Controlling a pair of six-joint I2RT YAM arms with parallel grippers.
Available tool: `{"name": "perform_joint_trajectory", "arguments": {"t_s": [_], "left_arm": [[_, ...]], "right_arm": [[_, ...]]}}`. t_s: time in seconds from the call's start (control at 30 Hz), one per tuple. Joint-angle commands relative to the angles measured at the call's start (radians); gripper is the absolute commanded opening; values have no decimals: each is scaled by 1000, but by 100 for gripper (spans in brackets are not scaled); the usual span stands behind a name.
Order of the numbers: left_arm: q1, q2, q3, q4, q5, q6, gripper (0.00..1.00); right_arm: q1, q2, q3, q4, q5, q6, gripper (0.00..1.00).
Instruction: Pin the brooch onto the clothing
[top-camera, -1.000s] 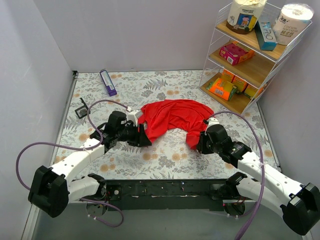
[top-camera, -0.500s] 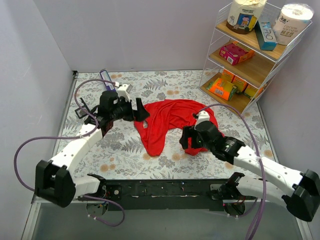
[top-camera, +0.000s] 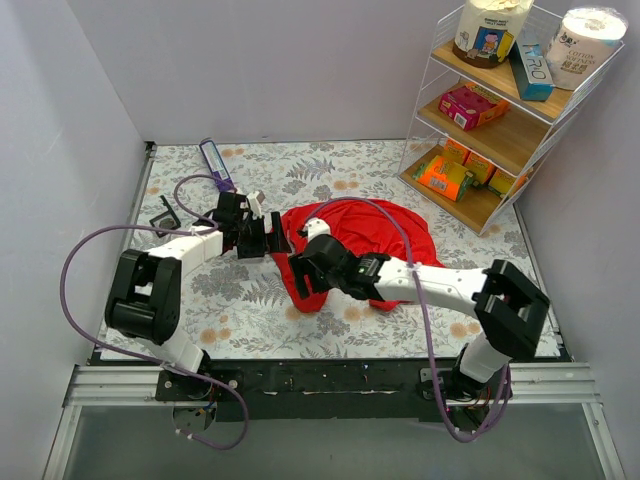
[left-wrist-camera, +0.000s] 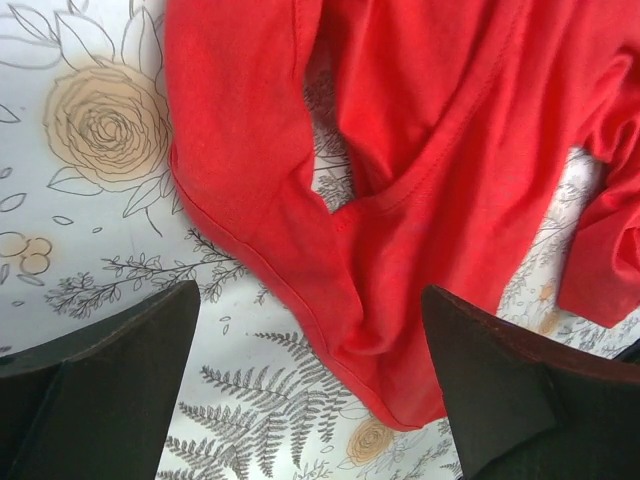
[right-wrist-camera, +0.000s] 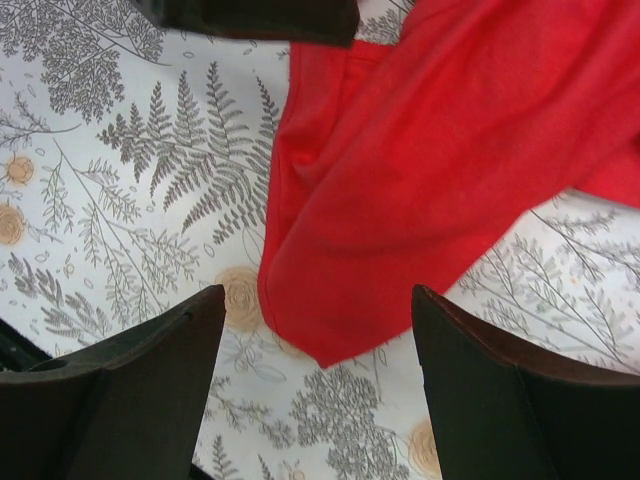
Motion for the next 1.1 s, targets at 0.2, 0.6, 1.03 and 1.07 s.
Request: {"name": "perform_joint_trajectory", "arguments": {"t_s": [0.2,0.6,1.03,1.07], "left_arm": [[4,142,45,24,61,-41,83],[4,230,76,34,90,-56,24],[6,-69,6,52,-128,-6,0],[16,-101,-2,54,-145,-4,0]], "right_arm": [[22,205,151,20,-6,-22,79],[21,339,241,-38,63,-26,61],[-22,154,199,-105,161,-52,1],[-33,115,188,-122,161,-62,1]]}}
